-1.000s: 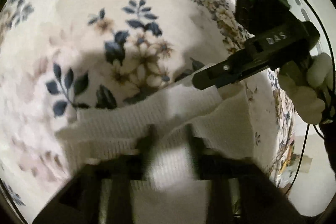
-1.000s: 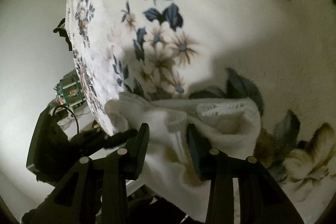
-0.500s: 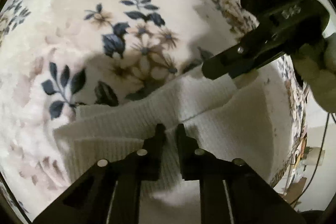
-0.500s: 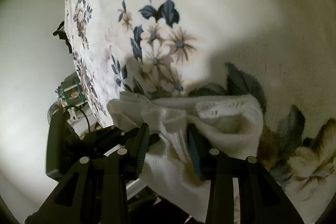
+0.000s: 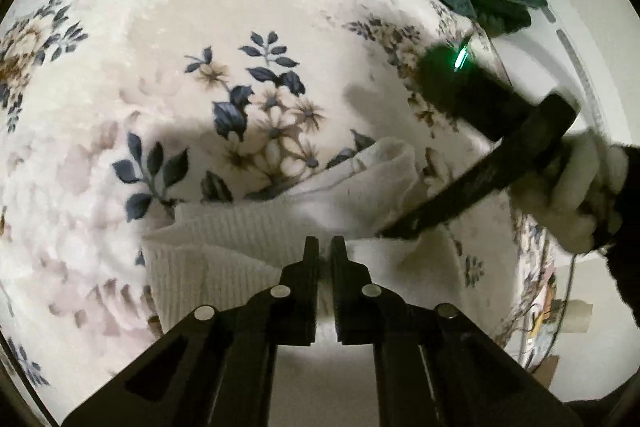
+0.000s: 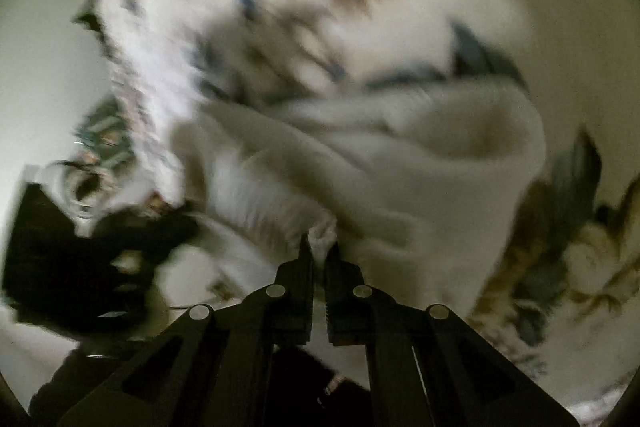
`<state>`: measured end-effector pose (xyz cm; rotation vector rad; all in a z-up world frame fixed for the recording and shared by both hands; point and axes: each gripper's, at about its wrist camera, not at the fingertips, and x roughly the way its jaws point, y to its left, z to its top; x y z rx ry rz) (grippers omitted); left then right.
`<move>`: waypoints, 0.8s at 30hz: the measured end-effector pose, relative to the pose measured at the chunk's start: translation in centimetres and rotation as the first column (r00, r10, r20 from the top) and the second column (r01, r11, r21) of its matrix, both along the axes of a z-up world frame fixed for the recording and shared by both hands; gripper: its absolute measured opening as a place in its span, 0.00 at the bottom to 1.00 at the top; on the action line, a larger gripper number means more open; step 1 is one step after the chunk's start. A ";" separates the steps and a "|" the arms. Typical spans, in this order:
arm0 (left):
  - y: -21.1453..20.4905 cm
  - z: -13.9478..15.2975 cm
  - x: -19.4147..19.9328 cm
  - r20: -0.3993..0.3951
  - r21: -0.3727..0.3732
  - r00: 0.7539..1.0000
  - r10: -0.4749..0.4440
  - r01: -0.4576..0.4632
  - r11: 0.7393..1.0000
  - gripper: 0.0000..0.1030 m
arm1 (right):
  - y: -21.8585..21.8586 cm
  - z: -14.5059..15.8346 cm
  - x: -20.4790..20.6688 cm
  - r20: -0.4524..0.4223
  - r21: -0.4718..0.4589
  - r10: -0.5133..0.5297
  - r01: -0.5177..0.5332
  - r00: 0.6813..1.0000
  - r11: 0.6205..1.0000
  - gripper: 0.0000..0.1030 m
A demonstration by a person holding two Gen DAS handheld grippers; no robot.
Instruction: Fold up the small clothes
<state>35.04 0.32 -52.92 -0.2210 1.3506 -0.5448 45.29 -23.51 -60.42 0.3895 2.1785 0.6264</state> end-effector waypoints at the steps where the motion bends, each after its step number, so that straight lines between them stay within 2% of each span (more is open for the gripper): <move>1: -0.1 0.0 0.1 0.000 -0.005 1.000 0.003 -0.003 1.000 0.04 | -0.1 -0.4 -0.2 -0.018 -0.002 -0.003 0.003 1.000 1.000 0.04; 6: -0.3 -0.8 1.6 0.003 0.017 1.000 0.023 -0.023 1.000 0.03 | -0.5 0.0 0.8 -0.030 0.007 -0.044 0.044 0.999 0.999 0.06; 7: -0.2 -1.3 2.0 -0.004 0.019 0.999 0.033 -0.033 0.999 0.03 | -0.9 0.9 1.3 0.000 0.028 -0.054 0.054 0.999 0.998 0.11; 8: 0.0 -1.7 2.4 -0.009 0.017 0.999 0.045 -0.045 0.999 0.01 | -1.4 1.6 1.6 0.023 0.043 -0.072 0.071 0.997 0.997 0.27; 9: 0.3 -2.1 2.8 -0.015 0.017 0.998 0.064 -0.064 0.998 0.00 | -2.2 2.9 2.0 0.077 0.057 -0.101 0.097 0.992 0.994 0.38; 10: 0.7 -2.5 3.2 -0.021 0.009 0.996 0.081 -0.081 0.997 0.01 | -3.1 4.4 2.3 0.139 0.073 -0.132 0.122 0.981 0.990 0.55; 12: 1.4 -2.8 3.7 -0.024 0.003 0.994 0.104 -0.104 0.995 0.00 | -4.4 6.5 2.2 0.245 0.062 -0.146 0.134 0.958 0.989 0.57; 14: 2.0 -3.2 3.8 -0.029 0.012 0.993 0.116 -0.116 0.993 0.00 | -5.2 7.7 1.5 0.313 0.002 -0.101 0.106 0.944 0.994 0.57; 16: 2.6 -3.1 3.6 -0.029 0.009 0.992 0.123 -0.123 0.992 0.01 | -5.3 8.2 0.4 0.371 -0.065 -0.034 0.063 0.928 0.996 0.57; 18: 3.3 -2.6 3.3 -0.031 0.017 0.990 0.135 -0.135 0.991 0.01 | -4.9 8.3 -0.6 0.405 -0.079 0.013 0.021 0.914 0.997 0.57; 19: 3.8 -2.2 3.0 -0.036 -0.002 0.989 0.147 -0.147 0.989 0.03 | -5.1 8.2 -0.8 0.415 -0.078 0.024 0.010 0.910 0.997 0.57; 21: 4.6 -1.5 2.6 -0.025 0.047 0.985 0.172 -0.171 0.984 0.05 | -4.9 7.9 -1.2 0.440 -0.092 0.039 0.002 0.897 0.996 0.55; 23: 5.5 -1.3 1.9 -0.011 0.091 0.983 0.185 -0.183 0.979 0.09 | -5.3 7.3 -1.6 0.465 -0.110 0.024 0.031 0.885 0.993 0.04; 24: 6.1 -1.6 1.4 -0.017 0.115 0.980 0.198 -0.195 0.974 0.17 | -5.5 7.3 -1.7 0.474 -0.100 -0.012 0.067 0.880 0.993 0.04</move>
